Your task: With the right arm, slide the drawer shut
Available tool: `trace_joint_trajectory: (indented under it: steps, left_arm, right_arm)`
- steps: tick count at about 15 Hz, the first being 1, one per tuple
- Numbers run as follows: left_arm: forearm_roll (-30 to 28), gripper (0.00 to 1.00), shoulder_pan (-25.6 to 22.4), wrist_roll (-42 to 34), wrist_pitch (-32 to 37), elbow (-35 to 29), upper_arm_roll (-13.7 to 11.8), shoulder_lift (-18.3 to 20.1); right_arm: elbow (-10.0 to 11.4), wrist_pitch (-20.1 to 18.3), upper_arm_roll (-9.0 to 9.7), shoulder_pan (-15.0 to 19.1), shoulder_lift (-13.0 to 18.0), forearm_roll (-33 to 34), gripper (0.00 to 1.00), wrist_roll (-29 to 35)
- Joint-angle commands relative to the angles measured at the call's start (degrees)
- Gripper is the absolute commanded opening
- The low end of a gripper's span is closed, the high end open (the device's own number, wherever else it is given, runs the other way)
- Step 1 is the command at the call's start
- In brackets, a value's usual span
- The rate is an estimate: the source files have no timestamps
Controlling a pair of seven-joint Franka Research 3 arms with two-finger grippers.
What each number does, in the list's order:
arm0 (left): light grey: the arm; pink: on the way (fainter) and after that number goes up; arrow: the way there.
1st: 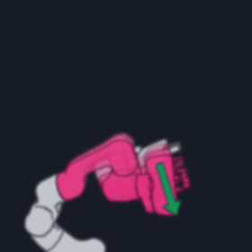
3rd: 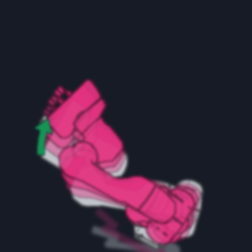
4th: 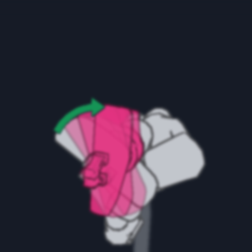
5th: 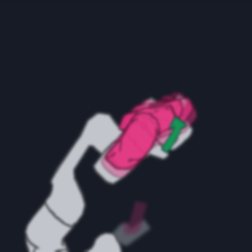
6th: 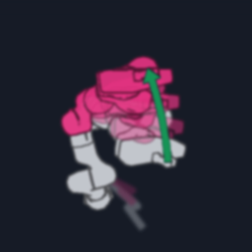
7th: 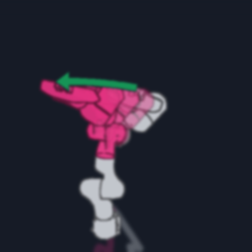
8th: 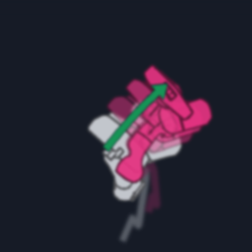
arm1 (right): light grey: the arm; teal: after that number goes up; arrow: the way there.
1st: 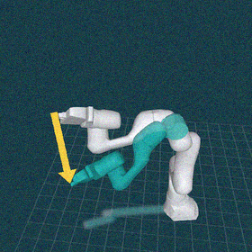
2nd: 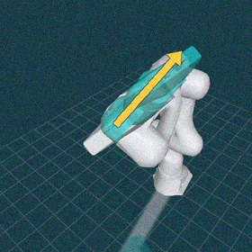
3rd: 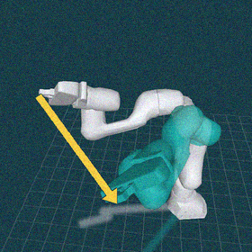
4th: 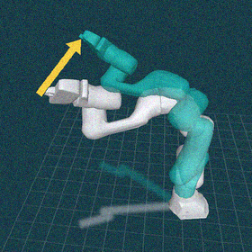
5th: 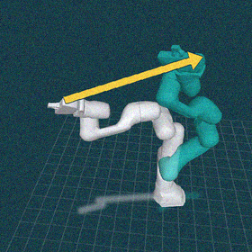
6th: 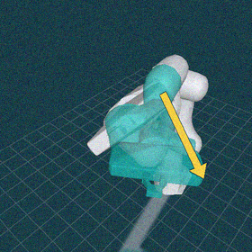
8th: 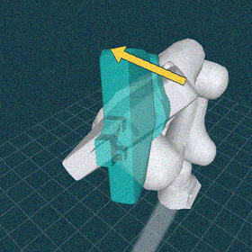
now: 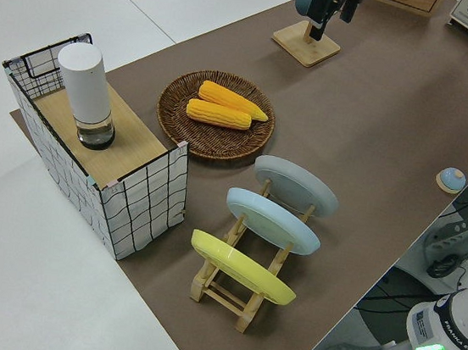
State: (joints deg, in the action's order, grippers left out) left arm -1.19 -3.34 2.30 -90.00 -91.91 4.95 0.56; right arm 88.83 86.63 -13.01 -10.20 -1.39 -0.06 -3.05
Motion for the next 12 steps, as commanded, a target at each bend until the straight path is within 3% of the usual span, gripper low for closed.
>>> trace_joint_trajectory:
  steps: [1,4,6,7,12]
  left_arm:
    - [0.7,1.0,0.3,-0.5,0.7,-0.3,-0.2,0.6]
    - [0.7,1.0,0.3,-0.4,0.7,-0.3,-0.3,0.6]
    - [0.7,1.0,0.3,-0.4,0.7,-0.3,-0.2,0.6]
    - [0.7,1.0,0.3,-0.4,0.7,-0.3,-0.2,0.6]
    - [0.7,1.0,0.3,-0.5,0.7,-0.3,-0.2,0.6]
  right_arm:
    - [2.2,-0.6,0.62,-2.4,2.3,0.9,0.039,-1.0]
    - [1.7,-1.2,0.62,-3.1,1.8,0.8,0.177,0.4]
    - [1.6,-1.1,0.71,-2.8,1.5,0.7,0.633,0.4]
    - [1.5,-1.0,0.62,-3.0,1.4,0.9,0.984,0.4]
    - [0.8,-0.6,0.8,-3.8,1.4,2.2,0.985,0.4]
